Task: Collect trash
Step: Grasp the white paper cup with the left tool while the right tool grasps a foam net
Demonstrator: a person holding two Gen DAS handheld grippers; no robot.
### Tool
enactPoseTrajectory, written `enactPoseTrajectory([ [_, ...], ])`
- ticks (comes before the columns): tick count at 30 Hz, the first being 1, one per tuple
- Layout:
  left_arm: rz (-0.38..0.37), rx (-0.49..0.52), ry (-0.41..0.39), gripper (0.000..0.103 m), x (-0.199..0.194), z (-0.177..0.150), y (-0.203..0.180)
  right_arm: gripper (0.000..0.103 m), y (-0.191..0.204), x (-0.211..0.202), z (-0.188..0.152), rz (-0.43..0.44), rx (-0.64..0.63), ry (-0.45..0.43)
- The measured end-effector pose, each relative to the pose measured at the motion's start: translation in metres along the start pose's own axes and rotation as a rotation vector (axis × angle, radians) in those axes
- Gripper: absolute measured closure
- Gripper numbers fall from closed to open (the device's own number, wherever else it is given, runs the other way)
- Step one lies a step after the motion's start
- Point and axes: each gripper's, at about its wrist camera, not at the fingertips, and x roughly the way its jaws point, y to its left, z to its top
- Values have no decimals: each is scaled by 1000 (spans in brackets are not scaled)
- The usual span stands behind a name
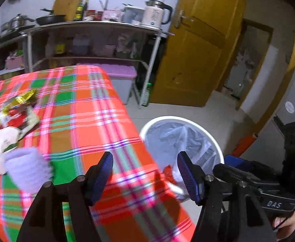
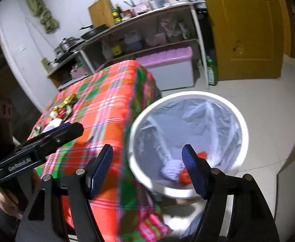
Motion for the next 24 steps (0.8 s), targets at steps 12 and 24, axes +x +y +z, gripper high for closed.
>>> enactPoseTrajectory([
  [12, 144, -70, -100, 45, -62, -19, 68, 32, 76, 18, -9, 106, -140, 39],
  [24, 260, -203, -100, 45, -77, -27, 152, 32, 136, 62, -10, 170, -248, 106],
])
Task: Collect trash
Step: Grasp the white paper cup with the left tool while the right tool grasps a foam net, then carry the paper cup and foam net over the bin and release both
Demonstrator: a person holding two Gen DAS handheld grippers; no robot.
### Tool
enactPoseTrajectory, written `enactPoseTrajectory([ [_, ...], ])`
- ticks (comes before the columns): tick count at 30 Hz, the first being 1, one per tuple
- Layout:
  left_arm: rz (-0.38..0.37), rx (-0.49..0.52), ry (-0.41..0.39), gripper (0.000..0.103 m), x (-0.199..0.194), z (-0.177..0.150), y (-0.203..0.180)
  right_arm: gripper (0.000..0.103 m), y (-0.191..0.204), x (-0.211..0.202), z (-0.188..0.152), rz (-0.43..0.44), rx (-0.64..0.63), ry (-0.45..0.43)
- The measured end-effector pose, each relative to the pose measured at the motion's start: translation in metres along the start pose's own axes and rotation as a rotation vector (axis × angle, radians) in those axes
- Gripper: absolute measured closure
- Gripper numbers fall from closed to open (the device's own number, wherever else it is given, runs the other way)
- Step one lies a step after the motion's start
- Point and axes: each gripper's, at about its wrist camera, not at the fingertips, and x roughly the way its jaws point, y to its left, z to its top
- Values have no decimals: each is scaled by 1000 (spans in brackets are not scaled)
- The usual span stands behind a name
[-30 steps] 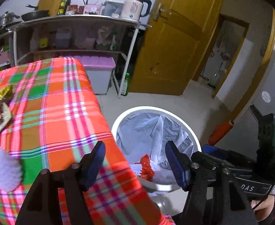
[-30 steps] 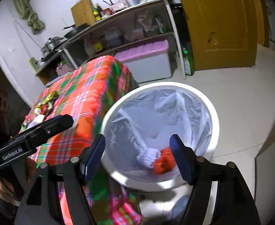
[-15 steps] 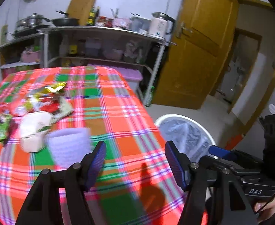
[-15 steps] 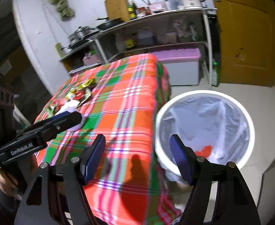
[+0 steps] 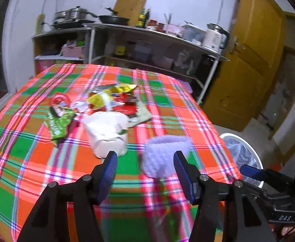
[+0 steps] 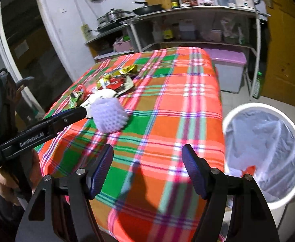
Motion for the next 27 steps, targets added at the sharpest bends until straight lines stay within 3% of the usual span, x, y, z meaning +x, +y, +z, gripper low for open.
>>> enactPoseTrajectory([
  [11, 46, -75, 36, 45, 26, 14, 49, 32, 32, 42, 29, 61, -74, 30],
  [18, 13, -115, 84, 44, 51, 23, 58, 32, 34, 66, 44, 102, -69, 47],
  [20, -1, -127, 96, 44, 58, 24, 59, 38, 33, 73, 47, 117, -63, 55],
  [25, 0, -140, 111, 42, 69, 24, 60, 66, 32, 87, 49, 159, -58, 88],
  [27, 8, -130, 109, 42, 72, 25, 57, 72, 32, 87, 48, 163, -61, 84],
])
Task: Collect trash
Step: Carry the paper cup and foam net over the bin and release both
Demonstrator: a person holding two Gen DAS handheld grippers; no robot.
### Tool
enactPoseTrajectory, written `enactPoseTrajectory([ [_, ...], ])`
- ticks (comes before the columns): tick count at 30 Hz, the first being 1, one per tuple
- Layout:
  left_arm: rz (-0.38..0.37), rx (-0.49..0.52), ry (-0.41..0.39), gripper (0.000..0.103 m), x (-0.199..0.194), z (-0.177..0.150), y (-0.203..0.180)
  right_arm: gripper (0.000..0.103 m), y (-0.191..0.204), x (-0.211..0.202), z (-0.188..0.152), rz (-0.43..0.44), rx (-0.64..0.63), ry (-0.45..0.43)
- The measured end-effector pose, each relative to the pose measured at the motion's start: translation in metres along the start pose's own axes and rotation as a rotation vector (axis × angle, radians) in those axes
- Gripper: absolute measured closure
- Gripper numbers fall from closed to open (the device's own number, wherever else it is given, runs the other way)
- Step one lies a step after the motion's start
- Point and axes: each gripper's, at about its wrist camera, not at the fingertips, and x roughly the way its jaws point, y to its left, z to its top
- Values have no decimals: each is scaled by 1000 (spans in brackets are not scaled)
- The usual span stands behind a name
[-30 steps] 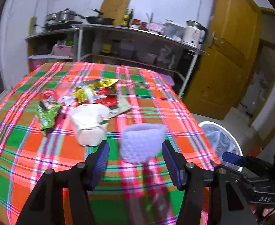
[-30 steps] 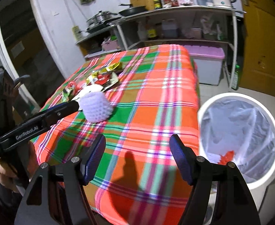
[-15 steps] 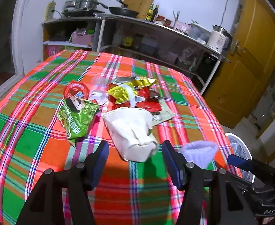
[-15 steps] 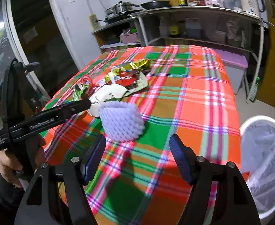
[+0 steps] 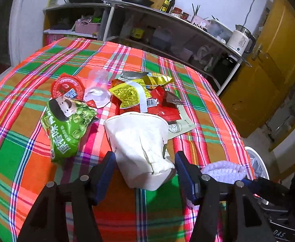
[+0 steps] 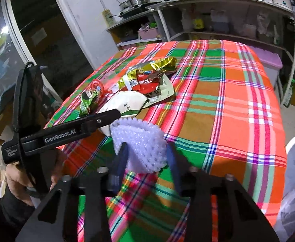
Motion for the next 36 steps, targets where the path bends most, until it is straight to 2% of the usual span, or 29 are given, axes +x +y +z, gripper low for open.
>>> enactPoseTrajectory([
  [4, 27, 20, -3, 42, 2, -1, -5, 82, -2, -3, -1, 1, 2, -14],
  [15, 46, 76, -19, 53, -7, -9, -16, 86, -3, -23, -6, -22, 17, -59],
  [26, -20, 138, -58, 53, -39, -23, -44, 86, -16, -65, -20, -87, 66, -126],
  [36, -94, 230, -56, 53, -53, -35, -101, 85, -47, -116, -41, -162, 150, -193],
])
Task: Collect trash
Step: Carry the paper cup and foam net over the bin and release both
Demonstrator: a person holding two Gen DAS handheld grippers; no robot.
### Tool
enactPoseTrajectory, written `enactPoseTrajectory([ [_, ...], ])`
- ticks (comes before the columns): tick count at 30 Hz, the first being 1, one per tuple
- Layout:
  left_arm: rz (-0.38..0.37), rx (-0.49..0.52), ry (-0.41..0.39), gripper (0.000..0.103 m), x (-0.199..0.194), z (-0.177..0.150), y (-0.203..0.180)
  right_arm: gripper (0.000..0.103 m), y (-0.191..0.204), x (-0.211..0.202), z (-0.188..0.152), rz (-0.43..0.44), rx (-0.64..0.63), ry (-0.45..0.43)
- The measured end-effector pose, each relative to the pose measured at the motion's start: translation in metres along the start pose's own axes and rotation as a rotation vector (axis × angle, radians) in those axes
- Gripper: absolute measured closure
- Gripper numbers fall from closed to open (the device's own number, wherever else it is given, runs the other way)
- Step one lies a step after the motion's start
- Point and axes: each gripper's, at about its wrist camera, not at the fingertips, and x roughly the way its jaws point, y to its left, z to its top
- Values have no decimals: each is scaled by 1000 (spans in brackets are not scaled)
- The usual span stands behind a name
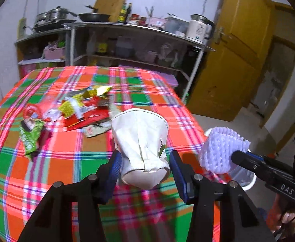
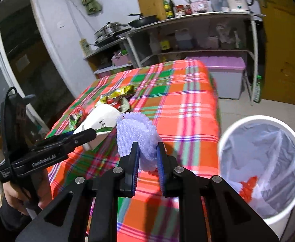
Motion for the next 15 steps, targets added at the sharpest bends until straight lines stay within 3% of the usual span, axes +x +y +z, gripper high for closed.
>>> enactPoseTrajectory([
  [15, -151, 153, 31, 53, 29, 5, -108, 85, -88, -61, -18, -151, 170, -74],
])
